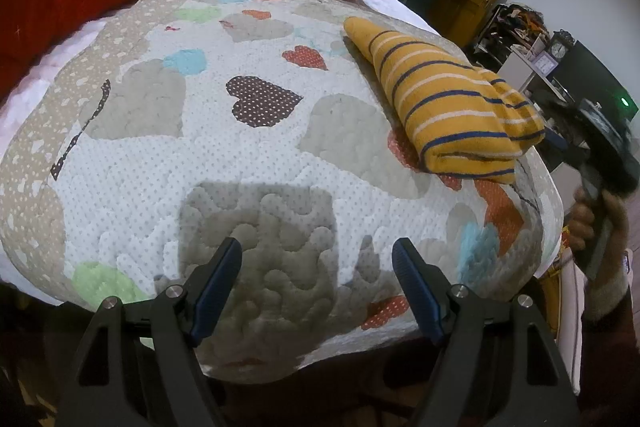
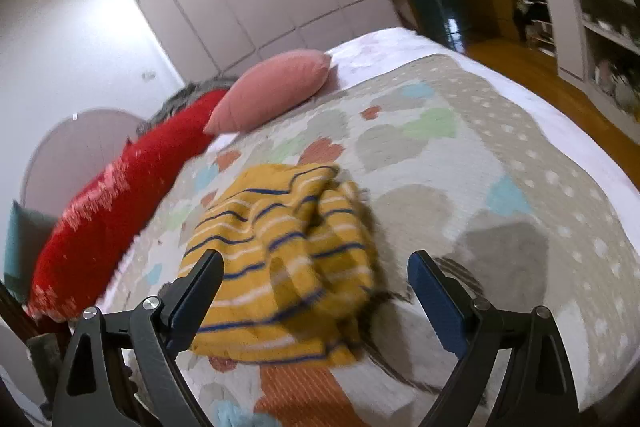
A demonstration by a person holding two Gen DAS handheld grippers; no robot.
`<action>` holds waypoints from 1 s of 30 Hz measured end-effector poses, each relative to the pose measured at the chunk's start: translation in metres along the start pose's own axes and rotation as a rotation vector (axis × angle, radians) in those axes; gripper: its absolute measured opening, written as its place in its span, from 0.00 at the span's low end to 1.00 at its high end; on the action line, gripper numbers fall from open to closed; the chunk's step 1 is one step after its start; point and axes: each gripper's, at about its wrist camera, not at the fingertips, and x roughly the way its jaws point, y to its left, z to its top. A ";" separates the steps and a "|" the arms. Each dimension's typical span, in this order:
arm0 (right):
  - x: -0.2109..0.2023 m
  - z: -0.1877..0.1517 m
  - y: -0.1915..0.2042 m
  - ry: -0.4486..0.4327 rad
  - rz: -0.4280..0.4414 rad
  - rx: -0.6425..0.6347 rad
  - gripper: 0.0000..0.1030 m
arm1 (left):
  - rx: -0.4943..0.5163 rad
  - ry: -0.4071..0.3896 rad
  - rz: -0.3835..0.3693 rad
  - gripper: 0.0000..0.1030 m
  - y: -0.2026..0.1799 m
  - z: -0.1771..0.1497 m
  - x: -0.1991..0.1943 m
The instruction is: Fold small clothes
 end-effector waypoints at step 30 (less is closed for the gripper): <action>0.039 0.048 -0.018 0.067 0.073 0.093 0.61 | -0.018 0.051 -0.012 0.74 -0.002 -0.010 0.011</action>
